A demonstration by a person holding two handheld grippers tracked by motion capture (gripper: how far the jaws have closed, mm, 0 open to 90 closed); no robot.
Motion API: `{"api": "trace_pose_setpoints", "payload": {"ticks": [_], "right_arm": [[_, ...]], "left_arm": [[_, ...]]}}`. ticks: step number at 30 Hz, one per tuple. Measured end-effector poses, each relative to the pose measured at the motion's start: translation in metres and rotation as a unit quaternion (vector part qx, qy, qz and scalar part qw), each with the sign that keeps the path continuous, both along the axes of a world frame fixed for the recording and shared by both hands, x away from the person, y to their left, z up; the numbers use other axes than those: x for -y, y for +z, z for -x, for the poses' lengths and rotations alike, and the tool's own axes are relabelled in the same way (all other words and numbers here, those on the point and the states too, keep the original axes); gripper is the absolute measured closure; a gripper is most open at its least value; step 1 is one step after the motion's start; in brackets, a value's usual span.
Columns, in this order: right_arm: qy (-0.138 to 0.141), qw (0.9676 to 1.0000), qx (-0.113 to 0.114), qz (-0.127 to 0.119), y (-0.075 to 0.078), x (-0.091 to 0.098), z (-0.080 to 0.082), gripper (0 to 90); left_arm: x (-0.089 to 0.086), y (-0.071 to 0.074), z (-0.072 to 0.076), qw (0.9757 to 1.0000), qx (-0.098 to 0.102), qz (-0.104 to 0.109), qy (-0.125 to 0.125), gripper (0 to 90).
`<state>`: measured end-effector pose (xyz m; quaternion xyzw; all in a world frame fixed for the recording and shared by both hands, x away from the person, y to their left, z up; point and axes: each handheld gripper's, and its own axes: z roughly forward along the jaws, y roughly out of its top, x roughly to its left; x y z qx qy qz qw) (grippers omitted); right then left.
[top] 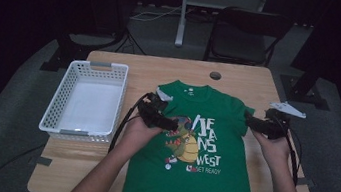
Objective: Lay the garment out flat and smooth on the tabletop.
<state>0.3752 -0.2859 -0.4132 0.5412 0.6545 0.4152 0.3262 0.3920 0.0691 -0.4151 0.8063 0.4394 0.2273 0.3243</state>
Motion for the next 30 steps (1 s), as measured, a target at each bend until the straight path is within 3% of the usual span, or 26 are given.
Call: {"api": "trace_pose_setpoints", "payload": {"ticks": [7, 12, 16, 21, 23, 25, 30], "right_arm": [[0.016, 0.9999, 0.003, -0.005, -0.008, -0.003, 0.016, 11.0], [0.03, 0.9995, 0.006, -0.005, -0.01, -0.009, 0.024, 11.0], [0.041, 0.9991, 0.009, -0.004, -0.012, -0.014, 0.032, 11.0], [0.055, 0.9985, 0.003, 0.002, -0.018, -0.022, 0.041, 11.0], [0.062, 0.9981, 0.0, 0.008, -0.022, -0.027, 0.044, 11.0], [0.067, 0.9976, -0.004, 0.016, -0.025, -0.031, 0.047, 11.0], [0.074, 0.9972, -0.004, 0.012, -0.028, -0.036, 0.05, 11.0]], "left_arm": [[0.003, 0.002, -0.031, 0.9997, -0.004, 0.003, 0.025, 3.1], [0.011, -0.006, -0.043, 0.9996, -0.007, -0.004, 0.026, 3.7], [0.016, -0.013, -0.052, 0.9994, 0.002, -0.003, 0.035, 5.3], [0.022, -0.026, -0.06, 0.9987, 0.008, -0.02, 0.046, 8.1], [0.024, -0.029, -0.061, 0.9984, 0.011, -0.024, 0.05, 14.4], [0.027, -0.03, -0.061, 0.9981, 0.018, -0.034, 0.048, 14.6], [0.032, -0.033, -0.061, 0.998, 0.027, -0.038, 0.043, 33.0]]}}
